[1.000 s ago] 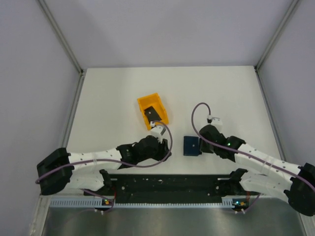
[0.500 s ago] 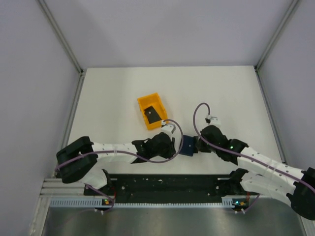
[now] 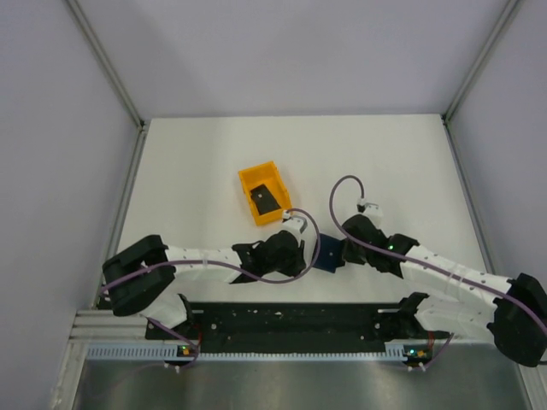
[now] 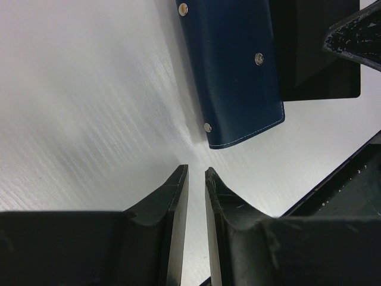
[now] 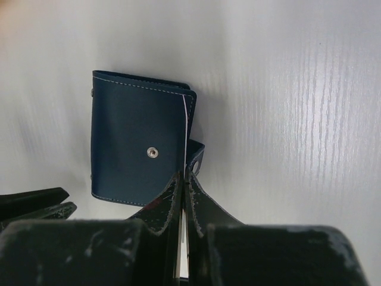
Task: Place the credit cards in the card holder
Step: Turn over the card slot in the card holder.
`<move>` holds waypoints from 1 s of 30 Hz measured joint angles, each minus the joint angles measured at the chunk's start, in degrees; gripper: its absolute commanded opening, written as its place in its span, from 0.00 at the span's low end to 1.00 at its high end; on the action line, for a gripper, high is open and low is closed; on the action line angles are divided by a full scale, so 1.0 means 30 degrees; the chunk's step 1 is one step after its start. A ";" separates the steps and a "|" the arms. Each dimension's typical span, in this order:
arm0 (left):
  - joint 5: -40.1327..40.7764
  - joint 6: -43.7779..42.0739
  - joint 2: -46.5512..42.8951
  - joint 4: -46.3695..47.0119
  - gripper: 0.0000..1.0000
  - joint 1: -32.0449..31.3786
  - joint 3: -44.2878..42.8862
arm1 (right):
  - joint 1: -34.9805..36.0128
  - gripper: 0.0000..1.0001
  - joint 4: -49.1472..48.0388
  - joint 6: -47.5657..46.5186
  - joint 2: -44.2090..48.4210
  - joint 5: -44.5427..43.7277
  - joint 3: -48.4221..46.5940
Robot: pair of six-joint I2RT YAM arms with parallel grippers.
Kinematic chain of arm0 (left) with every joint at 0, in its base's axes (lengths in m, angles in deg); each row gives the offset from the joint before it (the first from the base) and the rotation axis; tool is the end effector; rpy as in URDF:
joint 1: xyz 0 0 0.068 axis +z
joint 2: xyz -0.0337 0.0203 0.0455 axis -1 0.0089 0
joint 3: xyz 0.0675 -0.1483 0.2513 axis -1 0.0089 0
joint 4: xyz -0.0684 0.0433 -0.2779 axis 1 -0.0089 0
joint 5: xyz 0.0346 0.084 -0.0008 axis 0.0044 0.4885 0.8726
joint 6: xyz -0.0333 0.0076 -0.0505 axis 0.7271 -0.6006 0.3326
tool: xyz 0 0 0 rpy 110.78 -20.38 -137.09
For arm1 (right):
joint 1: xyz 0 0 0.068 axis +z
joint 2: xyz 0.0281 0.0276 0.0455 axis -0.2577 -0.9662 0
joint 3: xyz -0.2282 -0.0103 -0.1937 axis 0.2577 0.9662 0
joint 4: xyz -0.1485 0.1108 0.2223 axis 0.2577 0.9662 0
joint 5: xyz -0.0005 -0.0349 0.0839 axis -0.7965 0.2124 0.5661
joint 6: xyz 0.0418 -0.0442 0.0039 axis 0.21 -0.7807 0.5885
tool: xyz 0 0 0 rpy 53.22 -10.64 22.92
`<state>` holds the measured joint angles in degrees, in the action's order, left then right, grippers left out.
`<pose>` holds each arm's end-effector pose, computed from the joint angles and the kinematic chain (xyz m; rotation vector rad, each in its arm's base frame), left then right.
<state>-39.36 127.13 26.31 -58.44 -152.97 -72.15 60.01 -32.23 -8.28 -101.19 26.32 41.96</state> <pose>0.1469 -0.2808 0.1618 0.4658 2.3666 -0.7293 0.1582 0.1386 0.1935 0.2169 2.4842 0.2995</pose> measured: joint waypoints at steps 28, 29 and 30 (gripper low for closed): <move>-0.0313 -0.0168 0.1260 0.0066 0.21 0.0000 -0.0787 | -0.0036 0.00 0.1523 -0.0401 0.0219 0.0219 -0.0182; -0.0350 -0.0160 0.1319 0.0058 0.21 0.0000 -0.0801 | -0.0051 0.00 0.1435 -0.0481 0.0306 0.0372 -0.0182; -0.0364 -0.0168 0.1362 0.0066 0.21 0.0000 -0.0809 | -0.0080 0.00 0.1348 -0.0583 0.0357 0.0525 -0.0175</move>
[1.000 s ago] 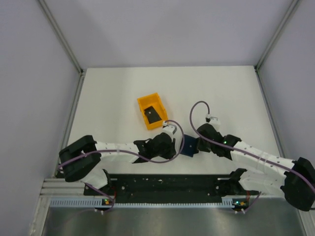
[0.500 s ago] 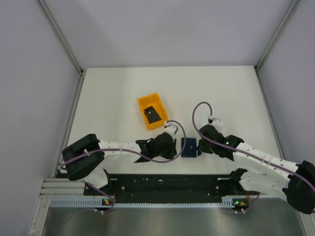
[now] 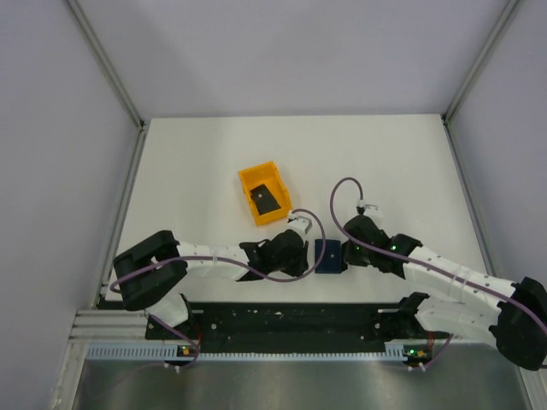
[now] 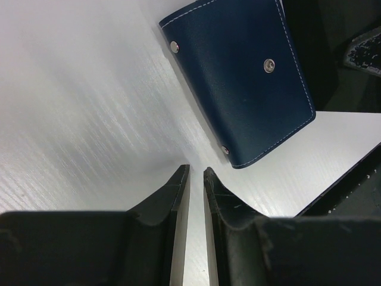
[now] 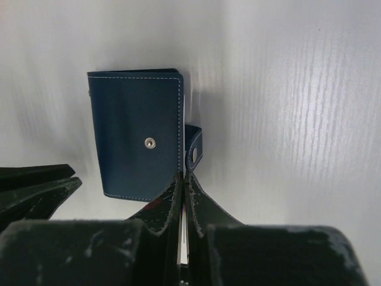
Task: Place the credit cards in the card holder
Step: Turn over the card slot in the card holder.
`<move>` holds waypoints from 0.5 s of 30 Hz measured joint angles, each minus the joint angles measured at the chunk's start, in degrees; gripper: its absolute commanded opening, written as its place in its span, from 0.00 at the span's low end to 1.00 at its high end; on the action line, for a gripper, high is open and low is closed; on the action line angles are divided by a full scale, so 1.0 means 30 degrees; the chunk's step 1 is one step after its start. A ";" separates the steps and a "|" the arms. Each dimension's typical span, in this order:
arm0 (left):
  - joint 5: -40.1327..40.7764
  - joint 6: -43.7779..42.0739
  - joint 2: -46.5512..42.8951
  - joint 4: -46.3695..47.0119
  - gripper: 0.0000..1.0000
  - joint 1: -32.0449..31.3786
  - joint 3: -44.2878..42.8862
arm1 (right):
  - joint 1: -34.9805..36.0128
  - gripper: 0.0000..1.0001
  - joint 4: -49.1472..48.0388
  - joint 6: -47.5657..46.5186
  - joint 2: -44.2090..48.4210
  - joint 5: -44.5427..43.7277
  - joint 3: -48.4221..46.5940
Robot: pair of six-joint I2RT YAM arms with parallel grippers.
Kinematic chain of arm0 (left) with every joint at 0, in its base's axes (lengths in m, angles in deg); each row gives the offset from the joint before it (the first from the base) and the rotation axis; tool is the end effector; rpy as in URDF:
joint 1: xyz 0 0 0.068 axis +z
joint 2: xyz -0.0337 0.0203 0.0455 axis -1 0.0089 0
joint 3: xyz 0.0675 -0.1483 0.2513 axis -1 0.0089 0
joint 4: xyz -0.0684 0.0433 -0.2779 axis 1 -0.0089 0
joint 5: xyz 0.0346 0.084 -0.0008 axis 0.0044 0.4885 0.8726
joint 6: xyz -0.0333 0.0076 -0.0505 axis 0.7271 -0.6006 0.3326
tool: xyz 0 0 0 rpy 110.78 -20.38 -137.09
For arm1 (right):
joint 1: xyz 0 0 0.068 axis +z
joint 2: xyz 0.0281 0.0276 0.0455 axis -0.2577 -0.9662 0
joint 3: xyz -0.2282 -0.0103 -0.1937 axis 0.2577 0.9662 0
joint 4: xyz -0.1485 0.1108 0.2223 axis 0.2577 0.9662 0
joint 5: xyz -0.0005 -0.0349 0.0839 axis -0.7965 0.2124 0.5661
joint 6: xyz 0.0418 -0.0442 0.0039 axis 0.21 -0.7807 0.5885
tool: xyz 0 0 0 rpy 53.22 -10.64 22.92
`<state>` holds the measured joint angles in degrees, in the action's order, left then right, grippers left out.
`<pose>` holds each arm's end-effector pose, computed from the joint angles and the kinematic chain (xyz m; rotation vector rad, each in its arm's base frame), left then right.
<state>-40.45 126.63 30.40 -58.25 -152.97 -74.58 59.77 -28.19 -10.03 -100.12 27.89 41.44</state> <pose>0.1524 -0.2937 0.1537 0.4943 2.3915 -0.7210 0.1532 0.1341 0.1952 0.1679 2.5341 0.2725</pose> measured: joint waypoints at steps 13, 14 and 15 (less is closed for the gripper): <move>-0.0335 -0.0022 0.0823 0.0087 0.20 0.0000 -0.0248 | -0.0648 0.00 -0.2098 -0.0335 -0.0007 0.2004 0.0284; -0.0350 -0.0044 0.0831 0.0117 0.20 0.0000 -0.0248 | -0.0670 0.00 -0.2237 -0.0328 0.0000 0.2106 0.0415; -0.0357 -0.0051 0.0831 0.0109 0.20 0.0000 -0.0248 | -0.0670 0.00 -0.2353 -0.0328 0.0036 0.2215 0.0568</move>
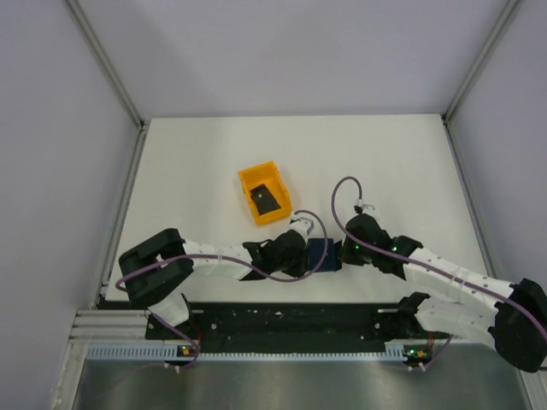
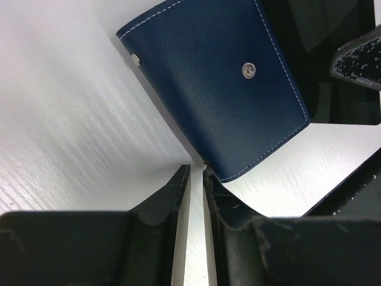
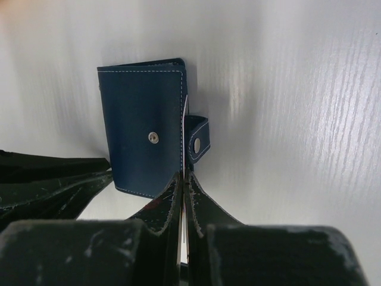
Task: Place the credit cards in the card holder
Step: Turn over the card slot in the card holder.
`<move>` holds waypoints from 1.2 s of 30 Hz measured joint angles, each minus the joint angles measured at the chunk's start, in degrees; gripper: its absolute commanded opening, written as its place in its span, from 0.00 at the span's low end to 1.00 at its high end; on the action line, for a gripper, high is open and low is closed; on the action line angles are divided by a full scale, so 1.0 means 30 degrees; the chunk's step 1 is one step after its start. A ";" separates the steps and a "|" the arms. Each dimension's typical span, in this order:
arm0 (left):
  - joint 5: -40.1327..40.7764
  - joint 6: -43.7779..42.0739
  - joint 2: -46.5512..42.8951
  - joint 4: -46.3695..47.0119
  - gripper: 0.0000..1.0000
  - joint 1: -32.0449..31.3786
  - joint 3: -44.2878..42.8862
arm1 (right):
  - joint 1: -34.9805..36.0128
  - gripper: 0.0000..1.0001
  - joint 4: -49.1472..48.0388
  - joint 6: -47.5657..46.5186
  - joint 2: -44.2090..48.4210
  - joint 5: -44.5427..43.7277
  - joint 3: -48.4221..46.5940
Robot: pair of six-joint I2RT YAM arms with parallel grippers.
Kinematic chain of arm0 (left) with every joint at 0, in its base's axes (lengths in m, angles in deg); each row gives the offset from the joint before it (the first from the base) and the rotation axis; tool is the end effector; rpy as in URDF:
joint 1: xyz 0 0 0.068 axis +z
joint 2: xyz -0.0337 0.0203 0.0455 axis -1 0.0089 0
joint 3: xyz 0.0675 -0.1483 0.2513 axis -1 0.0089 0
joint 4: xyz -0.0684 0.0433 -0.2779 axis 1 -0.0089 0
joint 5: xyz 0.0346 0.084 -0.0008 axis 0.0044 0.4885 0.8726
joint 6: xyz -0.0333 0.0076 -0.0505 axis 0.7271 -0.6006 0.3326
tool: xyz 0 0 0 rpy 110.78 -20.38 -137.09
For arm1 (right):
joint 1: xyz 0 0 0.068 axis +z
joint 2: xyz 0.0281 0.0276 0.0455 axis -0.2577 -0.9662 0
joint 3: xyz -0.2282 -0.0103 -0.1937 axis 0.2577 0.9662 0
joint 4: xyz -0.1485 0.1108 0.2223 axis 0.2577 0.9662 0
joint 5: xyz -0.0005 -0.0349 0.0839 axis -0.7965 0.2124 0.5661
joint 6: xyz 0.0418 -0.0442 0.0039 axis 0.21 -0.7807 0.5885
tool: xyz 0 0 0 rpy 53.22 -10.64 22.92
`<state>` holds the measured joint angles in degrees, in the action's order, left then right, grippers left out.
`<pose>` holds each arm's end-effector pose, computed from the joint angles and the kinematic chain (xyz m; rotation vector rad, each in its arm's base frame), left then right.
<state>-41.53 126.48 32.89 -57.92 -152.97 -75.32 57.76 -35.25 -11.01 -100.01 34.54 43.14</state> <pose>0.1540 -0.2989 0.1444 0.5152 2.4180 -0.7161 0.1598 0.1375 0.1928 0.1582 2.5174 0.4491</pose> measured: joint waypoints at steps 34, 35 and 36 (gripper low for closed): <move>0.1035 0.0073 -0.2616 0.0197 0.27 0.0029 0.2667 | -0.0211 0.00 -0.6528 0.0087 -0.0488 0.5326 0.1967; 0.1122 0.0080 -0.2994 0.0138 0.27 0.0051 0.3002 | -0.0211 0.00 -0.6630 0.0066 -0.0729 0.5399 0.1967; 0.1188 0.0087 -0.3410 0.0117 0.28 0.0073 0.3359 | -0.0211 0.00 -0.6776 0.0022 -0.0954 0.5501 0.1967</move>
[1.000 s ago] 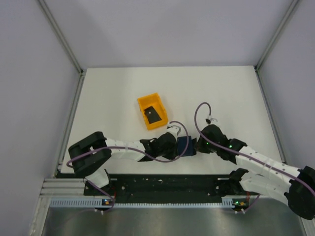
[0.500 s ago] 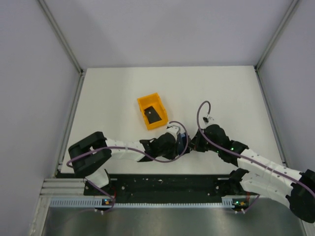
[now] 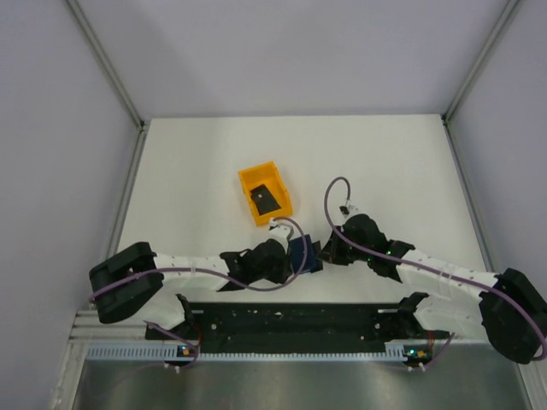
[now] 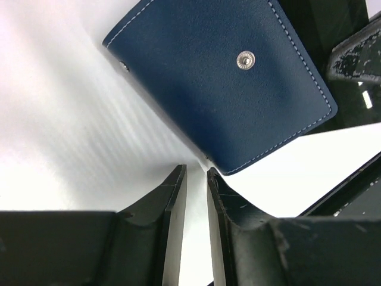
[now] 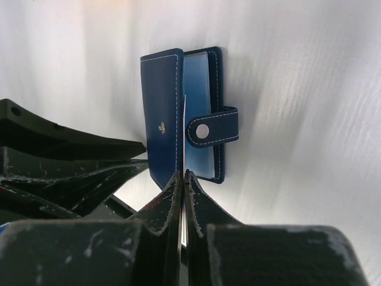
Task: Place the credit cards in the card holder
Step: Turn over the card slot in the card holder.
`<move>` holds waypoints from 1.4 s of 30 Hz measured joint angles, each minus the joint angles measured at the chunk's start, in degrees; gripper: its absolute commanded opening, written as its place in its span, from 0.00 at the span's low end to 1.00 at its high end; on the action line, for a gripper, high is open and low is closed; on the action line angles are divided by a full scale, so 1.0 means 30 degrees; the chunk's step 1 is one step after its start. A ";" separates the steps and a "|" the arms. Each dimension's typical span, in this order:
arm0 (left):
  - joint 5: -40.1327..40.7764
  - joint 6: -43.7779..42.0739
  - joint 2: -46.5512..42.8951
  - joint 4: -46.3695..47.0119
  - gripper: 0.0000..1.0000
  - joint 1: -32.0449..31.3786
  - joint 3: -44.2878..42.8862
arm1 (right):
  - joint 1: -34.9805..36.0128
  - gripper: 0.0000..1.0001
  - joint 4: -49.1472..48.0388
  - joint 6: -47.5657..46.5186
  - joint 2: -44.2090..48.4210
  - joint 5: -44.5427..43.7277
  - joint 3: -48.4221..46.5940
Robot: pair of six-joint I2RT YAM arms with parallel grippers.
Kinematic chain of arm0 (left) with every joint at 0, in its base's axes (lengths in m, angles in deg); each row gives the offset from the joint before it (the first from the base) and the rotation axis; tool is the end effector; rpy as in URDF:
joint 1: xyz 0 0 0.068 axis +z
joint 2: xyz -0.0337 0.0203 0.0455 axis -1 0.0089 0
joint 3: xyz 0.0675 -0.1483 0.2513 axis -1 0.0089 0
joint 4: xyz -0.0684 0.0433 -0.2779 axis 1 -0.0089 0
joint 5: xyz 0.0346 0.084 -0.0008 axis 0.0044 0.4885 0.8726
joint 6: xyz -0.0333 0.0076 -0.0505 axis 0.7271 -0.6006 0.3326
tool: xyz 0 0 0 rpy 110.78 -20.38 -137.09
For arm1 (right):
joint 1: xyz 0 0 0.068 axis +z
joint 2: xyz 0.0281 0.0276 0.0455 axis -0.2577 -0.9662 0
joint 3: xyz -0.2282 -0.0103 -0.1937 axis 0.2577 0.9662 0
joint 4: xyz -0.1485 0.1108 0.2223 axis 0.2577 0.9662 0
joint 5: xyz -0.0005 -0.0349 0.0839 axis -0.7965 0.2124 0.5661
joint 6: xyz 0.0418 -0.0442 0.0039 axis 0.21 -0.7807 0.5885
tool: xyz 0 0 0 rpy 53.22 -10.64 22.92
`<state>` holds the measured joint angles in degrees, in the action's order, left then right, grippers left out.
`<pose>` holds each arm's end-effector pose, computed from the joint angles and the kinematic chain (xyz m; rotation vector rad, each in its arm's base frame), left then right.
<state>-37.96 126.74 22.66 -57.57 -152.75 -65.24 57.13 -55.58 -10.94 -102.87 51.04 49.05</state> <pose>0.1348 -0.2515 0.1436 0.4652 2.3895 -0.6661 0.1642 0.1560 0.1759 0.0320 2.4597 0.8891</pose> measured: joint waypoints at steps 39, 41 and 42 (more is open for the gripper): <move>0.1523 0.2127 -0.7861 -0.3781 0.00 0.0386 0.3920 | 0.2965 0.00 -0.2936 0.0612 -0.6878 -0.1625 -0.3155; 0.1836 0.2084 -0.9989 -0.4830 0.00 0.0386 0.3905 | 0.3257 0.00 -0.2484 0.0488 -0.7045 -0.2120 -0.3585; 0.2004 0.1996 -1.1132 -0.5122 0.00 0.0386 0.3883 | 0.3337 0.00 -0.2317 0.0452 -0.7089 -0.2310 -0.3730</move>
<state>-31.95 132.73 -10.74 -72.94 -151.60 -53.59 67.14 -62.53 -9.59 -124.14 44.11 37.86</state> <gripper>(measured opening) 0.013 0.007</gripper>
